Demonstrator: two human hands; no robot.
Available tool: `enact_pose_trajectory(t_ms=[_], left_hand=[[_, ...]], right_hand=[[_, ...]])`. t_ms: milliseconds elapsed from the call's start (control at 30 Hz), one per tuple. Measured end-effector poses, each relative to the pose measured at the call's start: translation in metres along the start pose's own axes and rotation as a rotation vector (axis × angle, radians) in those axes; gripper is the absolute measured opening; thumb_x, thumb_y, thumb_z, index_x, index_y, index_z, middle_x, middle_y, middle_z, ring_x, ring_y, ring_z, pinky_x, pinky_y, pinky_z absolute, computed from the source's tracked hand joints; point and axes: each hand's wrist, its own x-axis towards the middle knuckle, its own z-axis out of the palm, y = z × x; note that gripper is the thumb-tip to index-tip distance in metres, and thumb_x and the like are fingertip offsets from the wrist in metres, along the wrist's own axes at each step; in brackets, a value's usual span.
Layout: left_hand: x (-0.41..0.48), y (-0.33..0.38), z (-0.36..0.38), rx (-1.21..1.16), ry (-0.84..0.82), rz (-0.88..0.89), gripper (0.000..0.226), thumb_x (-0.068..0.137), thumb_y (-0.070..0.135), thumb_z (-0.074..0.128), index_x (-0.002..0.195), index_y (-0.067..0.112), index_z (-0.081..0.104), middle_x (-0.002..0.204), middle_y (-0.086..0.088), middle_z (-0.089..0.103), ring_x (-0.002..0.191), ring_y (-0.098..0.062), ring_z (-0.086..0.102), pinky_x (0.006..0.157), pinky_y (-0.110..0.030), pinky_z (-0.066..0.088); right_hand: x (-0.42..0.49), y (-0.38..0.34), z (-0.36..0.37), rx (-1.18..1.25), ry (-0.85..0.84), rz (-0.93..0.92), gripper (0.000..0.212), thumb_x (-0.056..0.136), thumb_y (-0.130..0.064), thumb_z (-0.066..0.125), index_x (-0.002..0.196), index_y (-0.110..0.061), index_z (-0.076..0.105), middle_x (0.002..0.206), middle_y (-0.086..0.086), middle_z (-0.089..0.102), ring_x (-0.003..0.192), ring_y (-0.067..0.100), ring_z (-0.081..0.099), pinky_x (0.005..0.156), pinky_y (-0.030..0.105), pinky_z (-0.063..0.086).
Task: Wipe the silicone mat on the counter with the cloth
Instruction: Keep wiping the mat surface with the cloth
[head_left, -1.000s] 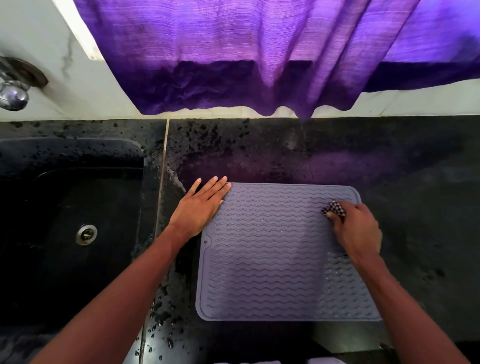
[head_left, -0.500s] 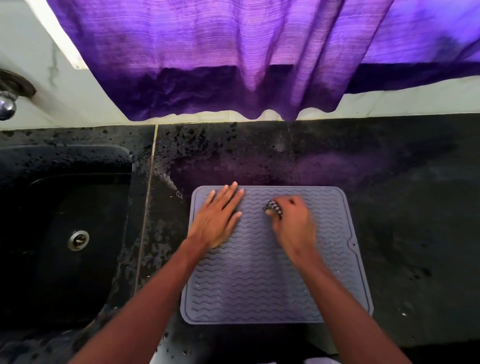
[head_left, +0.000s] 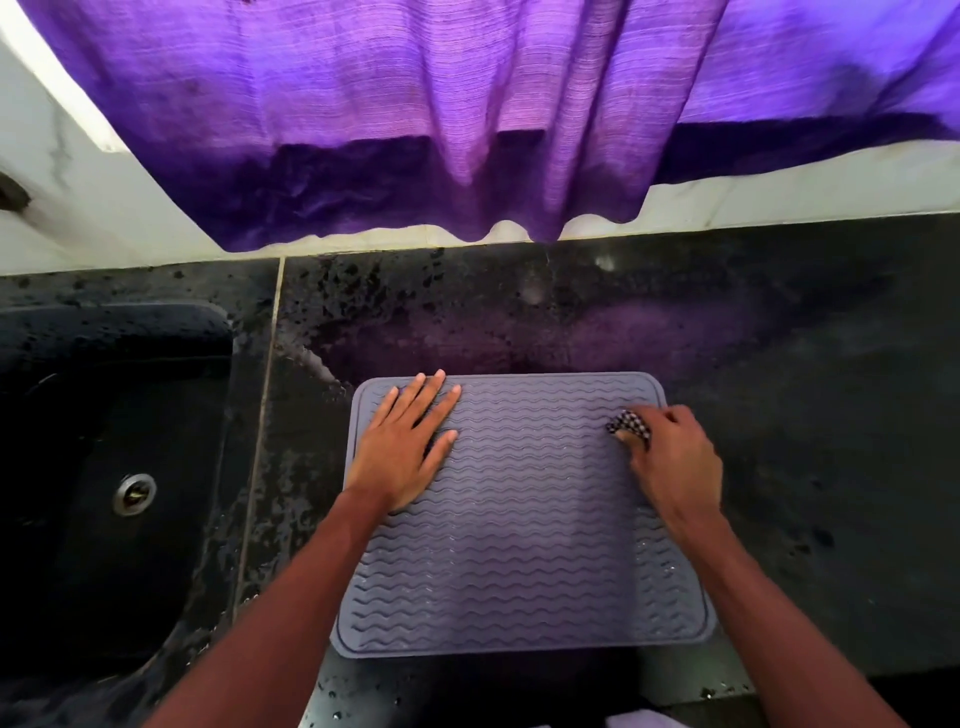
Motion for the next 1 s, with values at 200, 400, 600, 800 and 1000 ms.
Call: enact_pose_trajectory(t_ms=[200,400,600,800,1000], left_hand=[[0.0,0.002,-0.001,-0.023,0.008,-0.008,0.06,0.107,0.052,0.023,0.162,0.03,0.018,0.17,0.006,0.012,0.157,-0.014,0.007,0.127,-0.038,0.005],[-0.02,0.012,-0.001,-0.211,0.246,-0.181,0.053,0.104,0.038,0.04,0.147,0.009,0.051,0.161,-0.006,0.039,0.145,-0.022,0.041,0.117,-0.042,0.039],[-0.095,0.019,-0.001,-0.206,0.298,-0.392,0.07,0.098,0.056,0.044,0.147,0.007,0.051,0.158,-0.004,0.043,0.145,-0.023,0.042,0.118,-0.045,0.036],[-0.117,0.023,-0.002,0.077,0.028,-0.428,0.095,0.093,0.08,0.02,0.163,0.015,0.014,0.171,0.001,0.01,0.157,-0.021,0.006,0.126,-0.05,0.002],[-0.116,0.025,-0.004,0.098,-0.025,-0.429,0.096,0.096,0.077,0.013,0.16,0.007,0.019,0.17,-0.007,0.014,0.157,-0.025,0.01,0.124,-0.057,0.012]], right_hand=[[0.008,0.031,-0.012,-0.016,0.042,0.067,0.025,0.085,-0.032,0.067,0.108,-0.022,0.066,0.099,0.008,0.055,0.089,0.036,0.059,0.068,0.044,0.052],[0.005,0.029,-0.005,0.227,0.07,0.118,0.027,0.085,-0.038,0.067,0.104,-0.018,0.066,0.093,0.013,0.063,0.086,0.035,0.061,0.073,0.037,0.046],[-0.015,-0.023,0.013,0.468,-0.042,0.059,0.027,0.083,-0.046,0.067,0.094,-0.021,0.067,0.086,-0.001,0.069,0.084,0.021,0.063,0.075,0.037,0.051],[-0.041,-0.124,0.047,0.452,-0.146,-0.235,0.029,0.084,-0.038,0.071,0.107,-0.02,0.067,0.096,-0.004,0.059,0.086,0.013,0.055,0.073,0.024,0.038],[-0.06,-0.208,0.074,0.279,-0.207,-0.397,0.031,0.088,-0.039,0.064,0.115,-0.023,0.06,0.111,0.004,0.055,0.093,0.025,0.06,0.076,0.039,0.053]])
